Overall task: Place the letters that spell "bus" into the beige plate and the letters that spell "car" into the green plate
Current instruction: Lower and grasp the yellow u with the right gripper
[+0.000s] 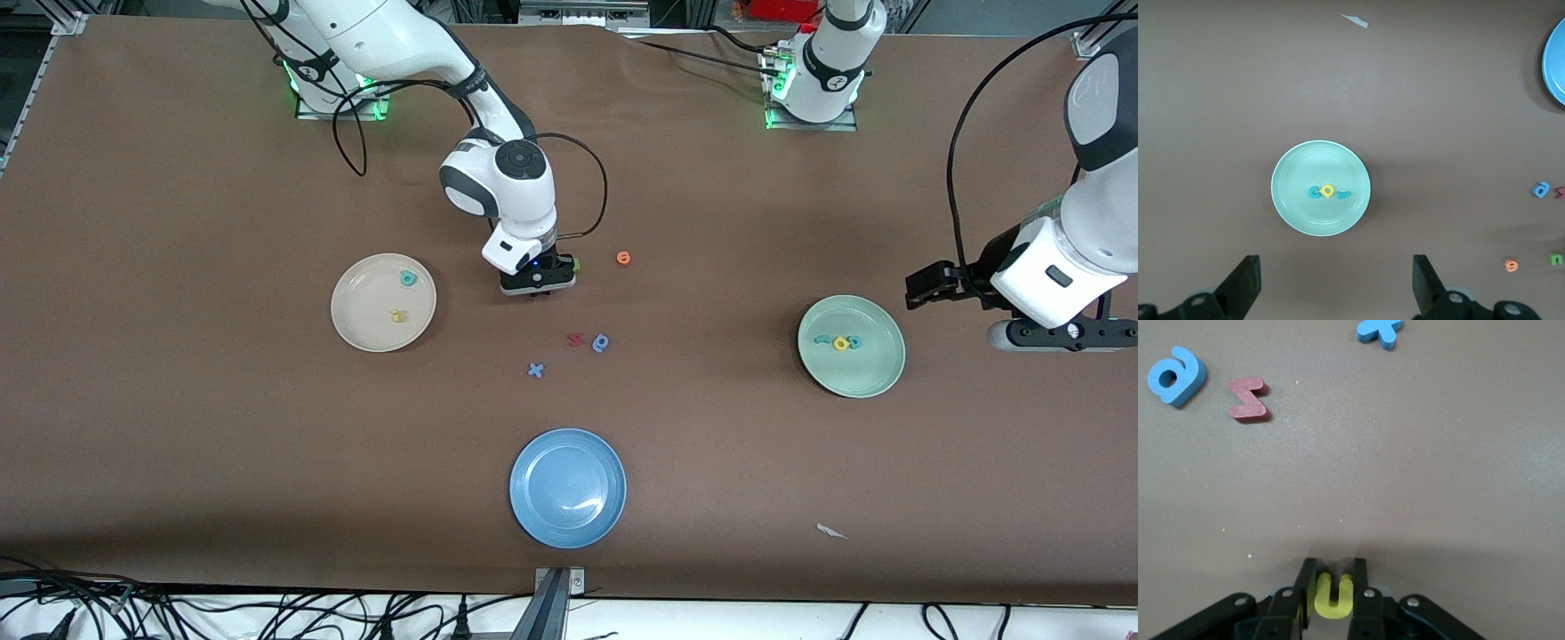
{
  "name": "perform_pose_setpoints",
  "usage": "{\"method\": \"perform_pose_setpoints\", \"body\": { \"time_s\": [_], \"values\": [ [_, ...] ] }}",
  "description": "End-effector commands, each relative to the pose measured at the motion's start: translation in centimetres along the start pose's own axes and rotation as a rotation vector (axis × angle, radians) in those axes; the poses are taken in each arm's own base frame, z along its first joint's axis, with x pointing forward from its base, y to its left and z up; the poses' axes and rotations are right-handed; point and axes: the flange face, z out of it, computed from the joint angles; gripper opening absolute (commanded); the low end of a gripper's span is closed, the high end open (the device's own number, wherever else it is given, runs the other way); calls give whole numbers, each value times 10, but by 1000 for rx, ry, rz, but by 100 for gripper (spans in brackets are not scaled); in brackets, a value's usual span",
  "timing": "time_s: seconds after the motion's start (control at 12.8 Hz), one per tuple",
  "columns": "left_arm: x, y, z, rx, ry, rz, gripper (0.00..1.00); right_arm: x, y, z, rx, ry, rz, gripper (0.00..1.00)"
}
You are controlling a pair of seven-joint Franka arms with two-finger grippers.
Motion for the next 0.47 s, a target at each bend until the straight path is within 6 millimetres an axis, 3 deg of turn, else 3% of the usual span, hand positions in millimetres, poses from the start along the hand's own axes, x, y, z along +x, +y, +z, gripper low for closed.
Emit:
{"method": "perform_pose_setpoints", "body": {
  "time_s": [0.0, 0.08, 0.39],
  "values": [
    [-3, 3, -8, -20, 11, 8, 100, 9, 32, -13, -40, -20, 6, 13],
    [-3, 3, -8, -20, 12, 8, 100, 11, 42, -26, -42, -29, 3, 13],
    [-3, 3, -8, -20, 12, 8, 100, 31, 124, -66, -103, -65, -103, 13]
  ]
}}
